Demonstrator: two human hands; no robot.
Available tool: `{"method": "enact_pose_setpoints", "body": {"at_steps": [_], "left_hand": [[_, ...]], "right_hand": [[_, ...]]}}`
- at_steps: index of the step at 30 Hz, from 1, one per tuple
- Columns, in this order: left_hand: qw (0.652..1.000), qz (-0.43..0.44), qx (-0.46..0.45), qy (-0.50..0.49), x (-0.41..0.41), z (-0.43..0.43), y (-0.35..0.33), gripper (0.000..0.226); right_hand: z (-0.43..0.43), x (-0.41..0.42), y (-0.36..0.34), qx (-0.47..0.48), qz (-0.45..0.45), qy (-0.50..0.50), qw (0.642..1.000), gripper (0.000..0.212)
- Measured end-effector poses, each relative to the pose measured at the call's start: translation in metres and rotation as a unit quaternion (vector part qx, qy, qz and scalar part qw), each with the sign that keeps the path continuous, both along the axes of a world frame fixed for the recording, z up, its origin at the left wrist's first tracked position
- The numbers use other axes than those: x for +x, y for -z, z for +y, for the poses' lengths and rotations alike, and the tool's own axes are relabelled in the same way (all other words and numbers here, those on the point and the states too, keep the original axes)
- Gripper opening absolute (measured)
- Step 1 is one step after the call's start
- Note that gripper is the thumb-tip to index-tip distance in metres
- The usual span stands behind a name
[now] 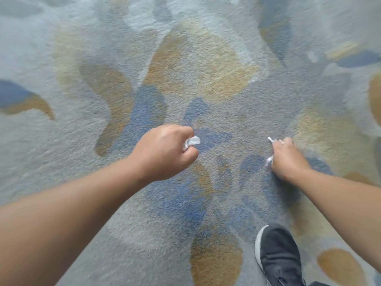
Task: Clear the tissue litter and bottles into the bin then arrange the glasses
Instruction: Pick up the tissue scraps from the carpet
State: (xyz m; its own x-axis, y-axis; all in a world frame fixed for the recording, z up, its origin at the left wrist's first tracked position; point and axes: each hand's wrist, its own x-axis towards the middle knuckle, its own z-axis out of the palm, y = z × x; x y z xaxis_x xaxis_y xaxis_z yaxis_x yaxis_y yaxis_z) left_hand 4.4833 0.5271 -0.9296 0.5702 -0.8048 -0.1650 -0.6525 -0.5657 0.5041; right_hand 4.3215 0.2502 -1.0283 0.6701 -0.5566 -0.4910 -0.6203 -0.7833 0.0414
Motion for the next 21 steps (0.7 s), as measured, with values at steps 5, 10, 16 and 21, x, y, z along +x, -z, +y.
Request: {"method": "enact_pose_setpoints", "body": {"at_steps": [5,10,16,21], "left_hand": [[1.000,-0.012,0.004,-0.027,0.001,0.002,-0.015,0.019],[0.997,-0.047,0.001,-0.068,0.019,-0.013,-0.058,0.024],[0.991,-0.103,0.009,-0.084,0.044,-0.070,-0.143,0.027],[0.985,-0.162,0.024,-0.053,0.066,-0.151,-0.203,0.034]], "right_hand": [[0.007,0.066,-0.030,0.012,-0.048,-0.134,0.990,0.006],[0.007,0.136,-0.097,0.076,-0.091,-0.223,0.968,0.011],[-0.027,0.169,-0.187,0.077,-0.161,-0.259,0.949,0.039],[-0.084,0.155,-0.234,0.140,-0.232,-0.207,0.940,0.025]]}}
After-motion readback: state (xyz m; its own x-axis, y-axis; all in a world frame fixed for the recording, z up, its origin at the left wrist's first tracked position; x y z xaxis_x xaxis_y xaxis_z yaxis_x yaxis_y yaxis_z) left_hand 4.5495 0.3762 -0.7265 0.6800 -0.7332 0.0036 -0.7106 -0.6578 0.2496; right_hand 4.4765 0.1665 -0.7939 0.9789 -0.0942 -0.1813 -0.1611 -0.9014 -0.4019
